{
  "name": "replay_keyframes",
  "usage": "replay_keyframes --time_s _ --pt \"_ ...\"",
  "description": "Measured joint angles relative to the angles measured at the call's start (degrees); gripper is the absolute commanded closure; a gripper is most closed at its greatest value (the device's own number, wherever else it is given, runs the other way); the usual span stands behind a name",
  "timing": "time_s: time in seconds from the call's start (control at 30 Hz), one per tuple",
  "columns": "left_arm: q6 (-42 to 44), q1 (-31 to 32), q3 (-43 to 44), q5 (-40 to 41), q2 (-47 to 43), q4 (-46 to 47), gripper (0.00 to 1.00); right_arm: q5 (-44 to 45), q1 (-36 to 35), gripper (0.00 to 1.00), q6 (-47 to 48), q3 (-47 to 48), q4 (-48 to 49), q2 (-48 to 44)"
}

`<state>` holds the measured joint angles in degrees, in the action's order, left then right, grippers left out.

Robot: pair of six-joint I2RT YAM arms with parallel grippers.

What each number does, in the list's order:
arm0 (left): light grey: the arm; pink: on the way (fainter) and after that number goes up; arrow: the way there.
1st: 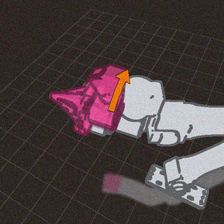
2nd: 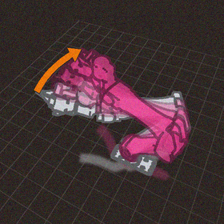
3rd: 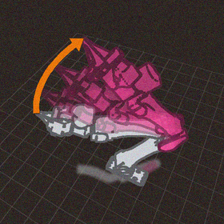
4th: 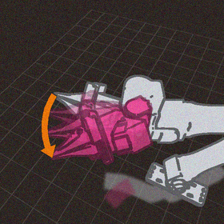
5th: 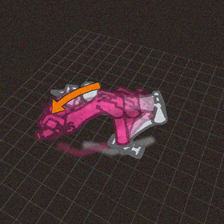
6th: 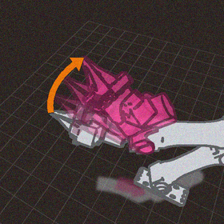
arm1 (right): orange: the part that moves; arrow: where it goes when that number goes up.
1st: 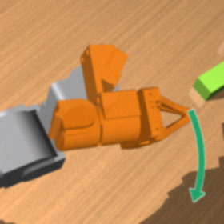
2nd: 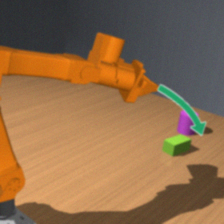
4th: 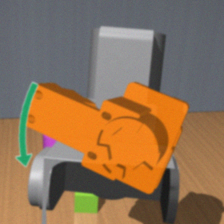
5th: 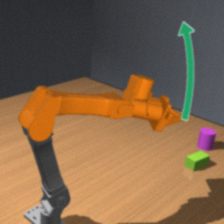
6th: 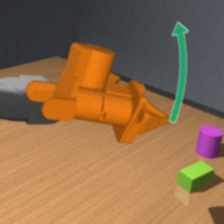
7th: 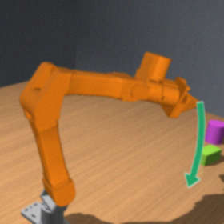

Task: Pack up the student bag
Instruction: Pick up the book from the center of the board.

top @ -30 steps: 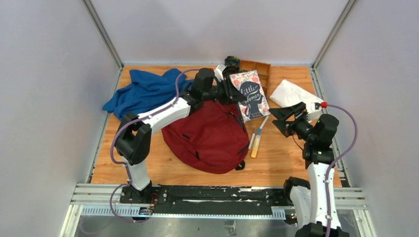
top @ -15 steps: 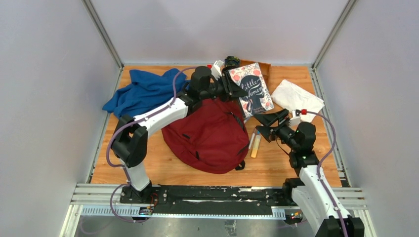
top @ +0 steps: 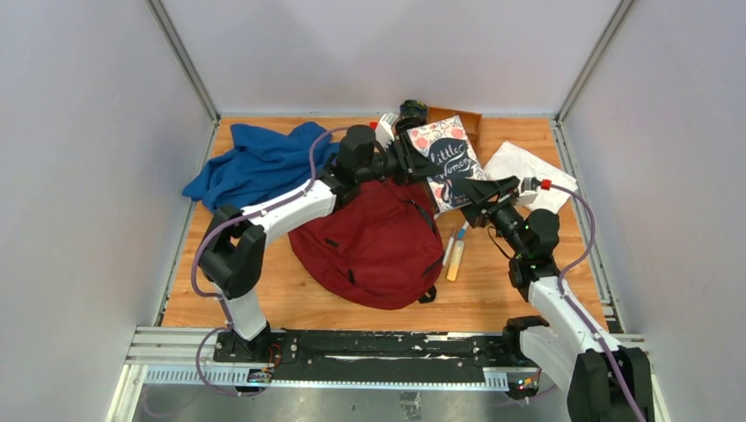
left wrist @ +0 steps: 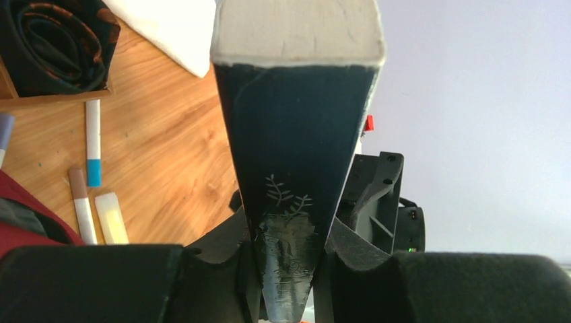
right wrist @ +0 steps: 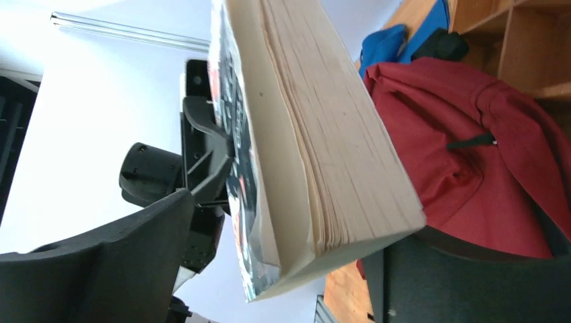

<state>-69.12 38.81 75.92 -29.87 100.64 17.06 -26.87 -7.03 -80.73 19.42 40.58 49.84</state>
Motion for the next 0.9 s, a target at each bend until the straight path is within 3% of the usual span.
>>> replay_keyframes --time_s 0.27,0.4,0.5,0.6,0.67,0.8,0.9 --pt "-4.46 -0.11 -7.21 3.06 -2.4 7.85 1.0 4.33 -2.23 0.59 -2.99 0.0 4.9 2.38" --pt "-6.54 -0.09 -10.1 4.74 -4.04 12.17 1.0 5.84 -3.26 0.98 -4.26 -0.02 7.13 3.41" --pt "-7.15 -0.09 -11.08 5.22 -4.22 13.86 0.98 6.05 -3.58 1.0 -3.85 -0.02 7.85 3.72" --pt "-7.58 -0.11 -12.66 5.27 -4.42 15.32 0.56 5.95 -3.72 1.0 -3.74 -0.04 7.76 3.76" --pt "-7.19 -0.11 -13.7 5.18 -4.76 15.69 0.35 5.99 -3.85 1.0 -3.5 -0.15 6.45 3.15" --pt "-1.7 -0.07 -14.29 3.19 -7.02 9.75 0.18 7.02 -2.6 1.0 -0.11 -0.24 -7.15 -4.72" --pt "6.51 0.13 -15.47 3.28 -11.82 1.38 0.1 6.12 3.3 1.0 3.54 -0.09 -18.18 -11.96"
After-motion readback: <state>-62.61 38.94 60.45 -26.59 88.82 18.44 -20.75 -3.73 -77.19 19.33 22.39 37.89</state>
